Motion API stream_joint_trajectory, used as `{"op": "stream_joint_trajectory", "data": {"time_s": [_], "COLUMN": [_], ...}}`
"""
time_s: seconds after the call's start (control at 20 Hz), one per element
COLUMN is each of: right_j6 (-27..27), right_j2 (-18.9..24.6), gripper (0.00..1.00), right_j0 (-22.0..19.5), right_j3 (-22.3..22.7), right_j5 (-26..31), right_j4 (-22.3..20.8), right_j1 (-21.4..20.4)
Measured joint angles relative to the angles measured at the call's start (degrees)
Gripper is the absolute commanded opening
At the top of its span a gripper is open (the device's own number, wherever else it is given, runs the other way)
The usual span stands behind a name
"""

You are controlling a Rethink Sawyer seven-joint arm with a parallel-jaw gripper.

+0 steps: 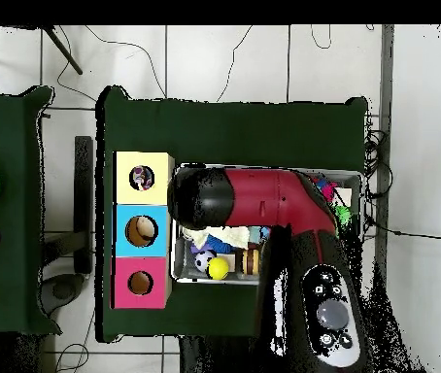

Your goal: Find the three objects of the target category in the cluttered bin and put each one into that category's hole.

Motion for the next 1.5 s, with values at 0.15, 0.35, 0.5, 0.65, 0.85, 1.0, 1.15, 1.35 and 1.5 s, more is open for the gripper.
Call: {"op": "stream_joint_trajectory", "data": {"time_s": [0.15, 0.35, 0.5, 0.65, 0.85, 1.0, 1.15, 1.35, 1.5], "right_j6": [0.0, 0.0, 0.0, 0.0, 0.0, 0.0, 0.0, 0.0, 0.0], "right_j2": [-0.5, -1.1, -1.7, -2.3, -3.2, -4.2, -5.3, -6.3, -7.3], "gripper": [0.00, 0.00, 0.00, 0.00, 0.00, 0.00, 0.00, 0.00, 0.00], "right_j0": [1.3, 2.4, 3.3, 4.1, 4.9, 5.7, 6.7, 7.5, 8.0], "right_j3": [-0.1, -0.5, -0.8, -1.3, -2.3, -3.1, -3.4, -3.4, -3.5], "right_j5": [0.0, 0.0, 0.0, 0.0, 0.0, 0.0, 0.0, 0.0, 0.0], "right_j4": [0.9, 1.7, 2.3, 3.1, 4.4, 5.8, 6.9, 8.2, 9.5], "right_j1": [0.3, 0.7, 1.0, 1.5, 2.3, 3.0, 3.5, 3.9, 4.4]}}
